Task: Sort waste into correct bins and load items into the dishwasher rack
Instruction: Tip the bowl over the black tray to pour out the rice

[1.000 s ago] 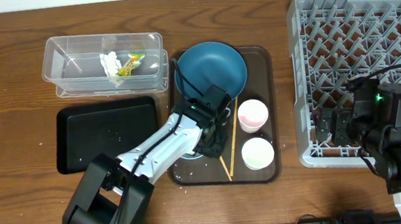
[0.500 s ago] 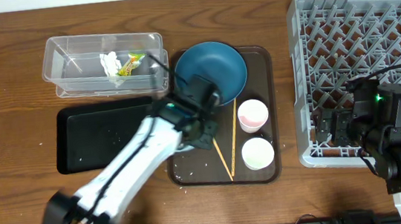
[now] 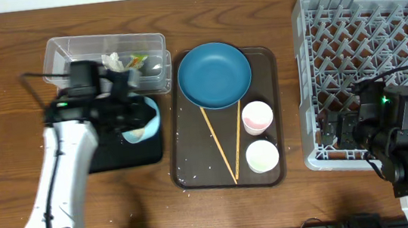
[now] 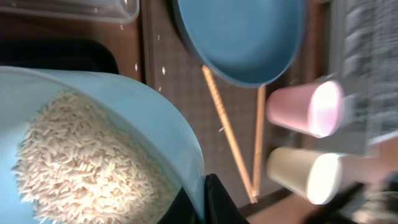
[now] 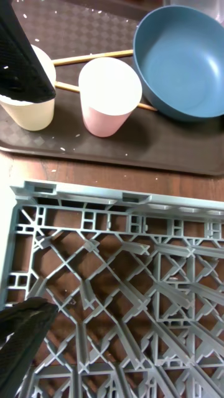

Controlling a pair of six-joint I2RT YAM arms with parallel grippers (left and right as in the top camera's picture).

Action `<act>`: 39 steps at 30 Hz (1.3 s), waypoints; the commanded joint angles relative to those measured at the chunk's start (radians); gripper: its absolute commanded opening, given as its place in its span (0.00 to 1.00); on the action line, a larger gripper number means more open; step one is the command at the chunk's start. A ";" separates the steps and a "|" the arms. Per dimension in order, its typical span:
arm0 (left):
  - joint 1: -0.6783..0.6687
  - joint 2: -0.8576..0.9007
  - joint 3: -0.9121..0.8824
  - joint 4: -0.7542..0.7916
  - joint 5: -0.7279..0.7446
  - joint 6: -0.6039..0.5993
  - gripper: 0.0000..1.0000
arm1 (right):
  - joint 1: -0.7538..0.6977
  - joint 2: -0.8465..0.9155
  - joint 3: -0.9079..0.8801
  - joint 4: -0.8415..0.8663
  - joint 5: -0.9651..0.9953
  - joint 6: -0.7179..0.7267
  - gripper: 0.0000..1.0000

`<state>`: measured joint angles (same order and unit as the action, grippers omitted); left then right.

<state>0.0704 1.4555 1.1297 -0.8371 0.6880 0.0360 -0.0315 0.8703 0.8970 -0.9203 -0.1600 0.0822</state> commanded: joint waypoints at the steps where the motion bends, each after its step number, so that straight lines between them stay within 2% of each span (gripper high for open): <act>1: 0.134 0.048 -0.027 -0.004 0.345 0.105 0.06 | 0.015 -0.003 0.019 -0.004 -0.001 -0.016 0.99; 9: 0.326 0.222 -0.034 -0.047 0.715 0.140 0.06 | 0.015 -0.003 0.019 -0.011 -0.001 -0.016 0.99; 17: 0.402 0.344 -0.036 -0.117 0.885 0.138 0.07 | 0.015 -0.003 0.019 -0.015 -0.001 -0.016 0.99; 19: 0.420 0.348 -0.036 -0.152 0.885 0.100 0.06 | 0.015 -0.003 0.019 -0.017 -0.001 -0.016 0.99; 26: 0.485 0.348 -0.036 -0.311 0.885 0.090 0.06 | 0.015 -0.003 0.019 -0.016 -0.001 -0.016 0.99; 29: 0.517 0.348 -0.036 -0.280 0.885 0.106 0.06 | 0.015 -0.003 0.019 -0.016 -0.001 -0.016 0.99; 32: 0.540 0.348 -0.036 -0.169 0.849 0.112 0.06 | 0.015 -0.003 0.019 -0.016 -0.001 -0.016 0.99; 34: 0.546 0.348 -0.036 -0.127 0.764 0.050 0.06 | 0.015 -0.003 0.019 -0.014 -0.001 -0.016 0.99; 35: 0.546 0.348 -0.036 -0.151 0.772 0.005 0.06 | 0.015 -0.003 0.019 -0.014 -0.001 -0.016 0.99; 37: 0.538 0.344 -0.034 -0.225 0.884 0.094 0.06 | 0.015 -0.003 0.019 -0.019 -0.001 -0.016 0.99; 39: 0.534 0.340 -0.032 -0.203 0.863 0.168 0.06 | 0.015 -0.003 0.019 -0.018 -0.001 -0.016 0.99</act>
<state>0.6109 1.8004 1.0966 -1.0473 1.5204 0.1223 -0.0315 0.8703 0.8970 -0.9363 -0.1600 0.0822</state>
